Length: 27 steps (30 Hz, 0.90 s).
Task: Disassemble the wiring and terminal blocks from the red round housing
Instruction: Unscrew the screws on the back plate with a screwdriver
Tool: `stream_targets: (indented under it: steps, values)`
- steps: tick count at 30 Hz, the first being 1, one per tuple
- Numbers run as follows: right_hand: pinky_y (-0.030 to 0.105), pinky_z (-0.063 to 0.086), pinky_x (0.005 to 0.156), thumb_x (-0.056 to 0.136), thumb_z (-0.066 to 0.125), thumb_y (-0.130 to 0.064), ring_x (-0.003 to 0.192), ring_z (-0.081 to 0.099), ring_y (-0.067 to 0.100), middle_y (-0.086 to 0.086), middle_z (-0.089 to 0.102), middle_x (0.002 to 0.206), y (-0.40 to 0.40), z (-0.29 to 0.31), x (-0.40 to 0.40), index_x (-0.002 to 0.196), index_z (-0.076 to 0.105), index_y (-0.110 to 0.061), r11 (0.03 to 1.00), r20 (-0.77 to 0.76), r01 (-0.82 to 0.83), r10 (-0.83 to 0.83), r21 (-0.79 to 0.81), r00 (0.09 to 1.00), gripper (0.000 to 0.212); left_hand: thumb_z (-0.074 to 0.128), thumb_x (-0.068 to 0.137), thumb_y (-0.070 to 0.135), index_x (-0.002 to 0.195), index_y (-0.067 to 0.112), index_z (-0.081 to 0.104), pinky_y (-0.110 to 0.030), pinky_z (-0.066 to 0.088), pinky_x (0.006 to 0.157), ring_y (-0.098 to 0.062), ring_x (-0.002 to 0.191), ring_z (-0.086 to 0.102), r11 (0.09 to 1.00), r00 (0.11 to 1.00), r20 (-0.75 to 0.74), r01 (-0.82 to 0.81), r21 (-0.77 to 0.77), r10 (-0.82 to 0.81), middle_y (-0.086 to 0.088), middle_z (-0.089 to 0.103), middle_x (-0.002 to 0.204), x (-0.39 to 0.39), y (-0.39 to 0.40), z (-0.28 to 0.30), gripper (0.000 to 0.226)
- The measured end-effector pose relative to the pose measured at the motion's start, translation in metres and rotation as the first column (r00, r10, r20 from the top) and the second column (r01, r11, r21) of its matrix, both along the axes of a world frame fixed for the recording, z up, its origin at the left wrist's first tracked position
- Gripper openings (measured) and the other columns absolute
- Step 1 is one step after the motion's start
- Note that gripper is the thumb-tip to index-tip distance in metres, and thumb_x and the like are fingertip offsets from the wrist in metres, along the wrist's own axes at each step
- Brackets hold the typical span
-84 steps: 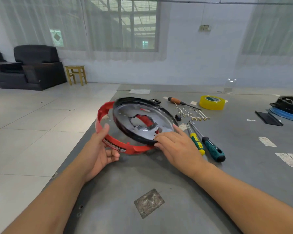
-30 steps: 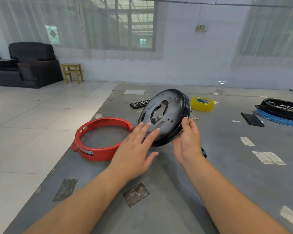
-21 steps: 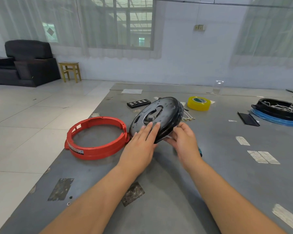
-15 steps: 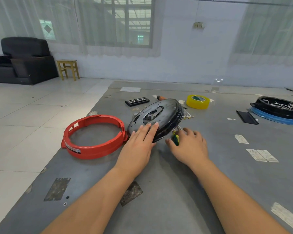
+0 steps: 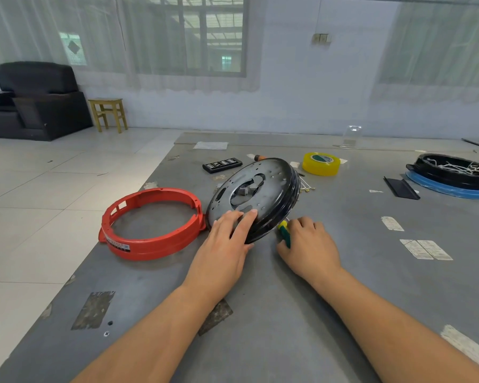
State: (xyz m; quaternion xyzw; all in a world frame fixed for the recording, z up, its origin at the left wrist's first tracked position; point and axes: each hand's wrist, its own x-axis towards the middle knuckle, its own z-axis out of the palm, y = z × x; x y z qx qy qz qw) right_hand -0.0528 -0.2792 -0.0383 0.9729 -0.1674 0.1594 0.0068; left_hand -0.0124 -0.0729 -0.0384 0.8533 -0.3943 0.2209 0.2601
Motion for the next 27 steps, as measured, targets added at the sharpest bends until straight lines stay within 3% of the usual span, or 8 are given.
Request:
stream_targets:
  steps: [7, 14, 21, 27]
  values:
    - [0.033, 0.044, 0.072, 0.086, 0.047, -0.052, 0.103, 0.052, 0.025, -0.003, 0.054, 0.123, -0.015, -0.002, -0.044, 0.117, 0.053, -0.026, 0.999, -0.027, -0.032, 0.032, 0.005, 0.999, 0.041, 0.071, 0.097, 0.008, 0.156, 0.010, 0.047, -0.057, 0.041, 0.116, -0.037, 0.142, 0.047, 0.999, 0.999, 0.030, 0.010, 0.042, -0.011, -0.015, 0.052, 0.145, -0.013, 0.007, -0.005, 0.063]
    - [0.032, 0.051, 0.074, 0.088, 0.046, -0.052, 0.107, 0.053, 0.021, -0.010, 0.050, 0.128, -0.031, 0.000, -0.090, 0.123, 0.051, -0.032, 0.998, -0.028, 0.064, -0.064, -0.010, 0.998, 0.041, 0.068, 0.098, 0.014, 0.156, 0.019, 0.046, -0.055, 0.031, 0.124, -0.031, 0.149, 0.040, 0.994, 1.000, 0.008, 0.029, 0.101, -0.030, -0.007, 0.049, 0.150, -0.018, 0.016, -0.009, 0.062]
    - [0.036, 0.053, 0.078, 0.093, 0.045, -0.045, 0.105, 0.055, 0.028, 0.000, 0.051, 0.125, -0.038, 0.003, -0.091, 0.120, 0.054, -0.022, 0.977, -0.031, 0.212, -0.212, -0.015, 0.977, 0.037, 0.064, 0.091, 0.011, 0.150, 0.023, 0.051, -0.051, 0.021, 0.129, -0.025, 0.150, 0.039, 0.989, 0.999, -0.014, 0.052, 0.135, -0.051, 0.002, 0.053, 0.142, -0.020, 0.018, -0.009, 0.061]
    - [0.039, 0.052, 0.079, 0.095, 0.047, -0.040, 0.107, 0.054, 0.034, 0.007, 0.054, 0.124, -0.048, 0.005, -0.064, 0.120, 0.056, -0.014, 0.973, -0.033, 0.229, -0.229, 0.016, 0.973, 0.038, 0.057, 0.081, 0.007, 0.146, 0.023, 0.055, -0.054, 0.021, 0.129, -0.027, 0.147, 0.041, 0.987, 0.999, -0.013, 0.033, 0.157, -0.031, 0.001, 0.054, 0.136, -0.019, 0.017, -0.011, 0.067]
